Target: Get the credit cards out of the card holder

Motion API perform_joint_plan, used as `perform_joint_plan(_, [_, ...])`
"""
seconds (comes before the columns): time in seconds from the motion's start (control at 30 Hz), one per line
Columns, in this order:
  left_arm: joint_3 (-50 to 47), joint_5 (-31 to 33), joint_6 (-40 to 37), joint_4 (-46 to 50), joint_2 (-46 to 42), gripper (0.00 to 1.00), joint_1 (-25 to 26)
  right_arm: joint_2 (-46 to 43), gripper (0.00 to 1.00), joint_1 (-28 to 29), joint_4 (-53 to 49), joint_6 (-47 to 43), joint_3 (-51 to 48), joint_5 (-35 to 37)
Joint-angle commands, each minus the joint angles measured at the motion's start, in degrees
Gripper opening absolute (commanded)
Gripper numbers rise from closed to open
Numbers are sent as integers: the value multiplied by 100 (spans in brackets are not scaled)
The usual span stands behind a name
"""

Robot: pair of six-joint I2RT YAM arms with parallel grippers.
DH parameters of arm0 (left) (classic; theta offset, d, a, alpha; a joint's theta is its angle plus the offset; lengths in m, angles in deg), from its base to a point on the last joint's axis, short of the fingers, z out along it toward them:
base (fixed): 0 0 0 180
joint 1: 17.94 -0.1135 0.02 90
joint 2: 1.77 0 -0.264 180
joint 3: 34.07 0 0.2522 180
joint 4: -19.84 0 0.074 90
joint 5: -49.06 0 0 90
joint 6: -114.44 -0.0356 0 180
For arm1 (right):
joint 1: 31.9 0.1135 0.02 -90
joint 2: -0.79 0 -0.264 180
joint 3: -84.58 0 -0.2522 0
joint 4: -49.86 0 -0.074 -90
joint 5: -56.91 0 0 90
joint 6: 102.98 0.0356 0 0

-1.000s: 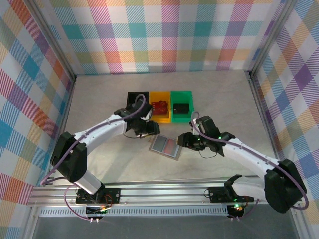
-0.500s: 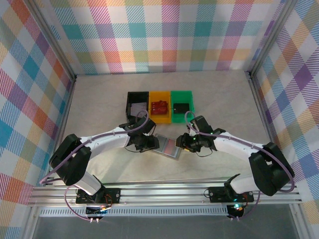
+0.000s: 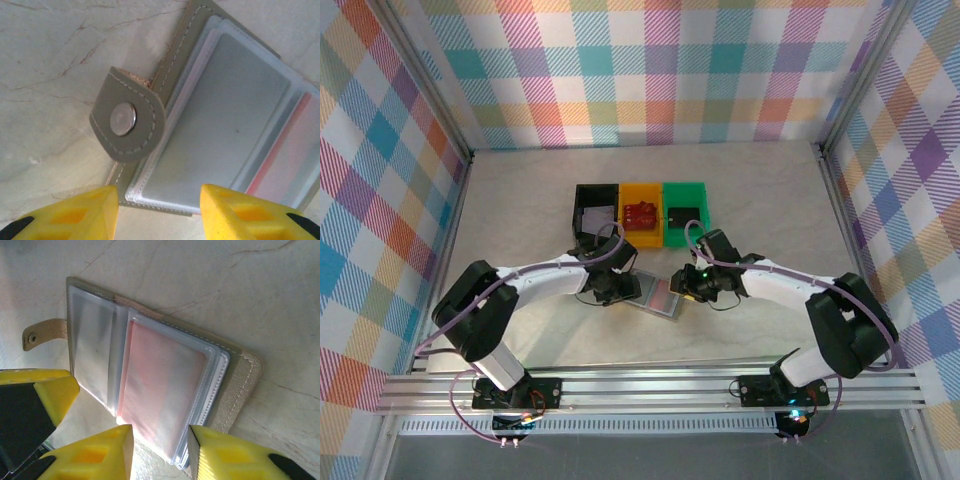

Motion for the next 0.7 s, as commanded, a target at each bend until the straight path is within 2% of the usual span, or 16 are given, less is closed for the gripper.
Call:
perform_joint_plan(0.0, [200, 64, 16, 61, 179, 48, 56, 118, 31, -12, 138, 77, 116, -62])
perform_joint_plan(0.4, [-109, -15, 200, -145, 463, 47, 205, 173, 32, 10, 31, 86, 141, 287])
perform_joint_plan(0.67, [-323, 6, 358, -323, 538, 47, 359, 284, 36, 18, -12, 208, 218, 365])
